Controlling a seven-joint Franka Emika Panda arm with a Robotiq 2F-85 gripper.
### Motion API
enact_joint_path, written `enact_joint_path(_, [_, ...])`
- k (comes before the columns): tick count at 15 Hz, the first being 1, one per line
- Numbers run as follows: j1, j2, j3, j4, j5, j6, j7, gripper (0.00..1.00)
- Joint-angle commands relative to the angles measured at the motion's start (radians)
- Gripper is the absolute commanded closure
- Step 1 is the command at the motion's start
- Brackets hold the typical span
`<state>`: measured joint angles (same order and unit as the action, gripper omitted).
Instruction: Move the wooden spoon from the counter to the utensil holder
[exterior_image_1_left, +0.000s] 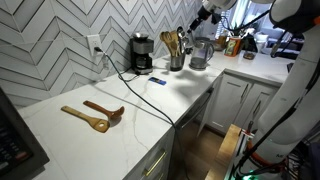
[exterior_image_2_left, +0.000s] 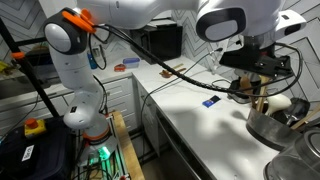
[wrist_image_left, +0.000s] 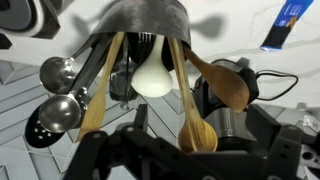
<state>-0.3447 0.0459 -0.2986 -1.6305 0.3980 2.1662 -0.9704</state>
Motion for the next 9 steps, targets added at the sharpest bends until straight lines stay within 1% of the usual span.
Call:
enact_joint_path(1, [0.022, -0.049, 0.006, -0.048, -0.133, 0.009, 0.195, 0.0])
enact_joint_path(5, [0.038, -0.064, 0.02, -0.075, -0.1, -0.021, 0.353, 0.0])
enact_joint_path(8, [0.051, -0.076, 0.027, -0.116, -0.104, 0.016, 0.464, 0.0])
enact_joint_path(9, [0.045, -0.033, 0.021, -0.047, -0.093, -0.009, 0.397, 0.0])
